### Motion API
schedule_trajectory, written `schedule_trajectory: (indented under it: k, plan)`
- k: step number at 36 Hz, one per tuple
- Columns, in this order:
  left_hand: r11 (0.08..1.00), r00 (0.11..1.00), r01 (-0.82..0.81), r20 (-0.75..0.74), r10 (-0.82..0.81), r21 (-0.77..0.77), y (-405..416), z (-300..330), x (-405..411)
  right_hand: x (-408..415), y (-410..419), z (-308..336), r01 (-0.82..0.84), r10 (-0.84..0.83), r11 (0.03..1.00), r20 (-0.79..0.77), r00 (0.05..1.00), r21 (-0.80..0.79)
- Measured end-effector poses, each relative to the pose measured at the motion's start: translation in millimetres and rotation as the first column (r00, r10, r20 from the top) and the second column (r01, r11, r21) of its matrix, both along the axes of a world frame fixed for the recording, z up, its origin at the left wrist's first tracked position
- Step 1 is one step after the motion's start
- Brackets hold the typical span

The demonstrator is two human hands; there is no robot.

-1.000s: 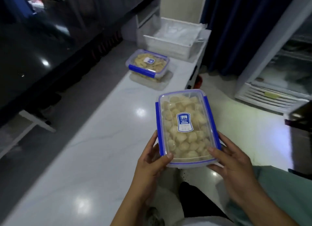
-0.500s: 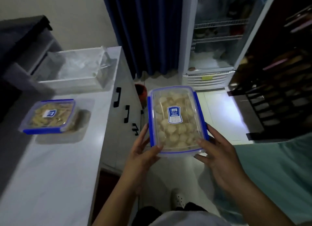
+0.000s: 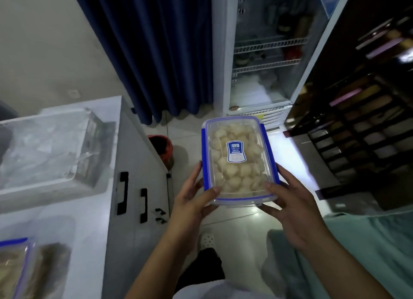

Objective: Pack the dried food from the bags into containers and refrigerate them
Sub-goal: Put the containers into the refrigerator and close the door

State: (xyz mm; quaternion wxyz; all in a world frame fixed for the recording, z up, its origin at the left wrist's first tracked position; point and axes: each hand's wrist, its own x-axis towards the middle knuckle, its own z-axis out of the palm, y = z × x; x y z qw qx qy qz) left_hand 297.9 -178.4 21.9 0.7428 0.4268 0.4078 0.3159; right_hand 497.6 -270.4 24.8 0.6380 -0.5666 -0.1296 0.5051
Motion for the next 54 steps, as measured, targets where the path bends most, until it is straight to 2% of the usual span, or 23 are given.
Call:
schedule_trajectory:
  k: [9,19,24,30,34,40,49,54]
  plan:
    - [0.984,0.984,0.178,-0.022,-0.178,-0.014,136.1,11.6,69.1,47.8,100.8,11.8,0.209,-0.209,0.978,0.001,0.978,0.012]
    - [0.961,0.958,0.277,-0.089,-0.274,0.017,255.1,7.4,173.9,144.9,198.7,5.1,0.289,-0.288,0.957,-0.041,0.957,0.000]
    - [0.984,0.969,0.176,-0.183,-0.169,0.021,328.5,8.4,231.2,202.3,251.4,1.7,0.242,-0.241,0.970,-0.065,0.968,0.004]
    - [0.986,0.960,0.063,-0.279,-0.018,0.154,442.6,17.3,310.4,266.9,302.8,7.3,0.238,-0.238,0.971,-0.087,0.967,-0.020]
    - [0.976,0.959,-0.026,-0.271,0.086,0.217,527.8,19.1,363.1,299.2,336.1,9.4,0.243,-0.245,0.970,-0.087,0.966,-0.027]
    - [0.935,0.944,-0.033,-0.296,0.145,0.353,625.2,37.8,418.1,321.8,373.2,10.5,0.302,-0.305,0.952,-0.107,0.946,-0.043]
    - [0.857,0.968,-0.044,-0.190,0.163,0.513,674.7,40.1,441.5,314.2,405.3,20.8,0.427,-0.427,0.904,-0.098,0.899,-0.022]
    - [0.865,0.982,-0.078,-0.113,0.153,0.496,676.4,26.5,436.4,303.5,413.0,21.9,0.536,-0.537,0.843,-0.086,0.839,-0.041]
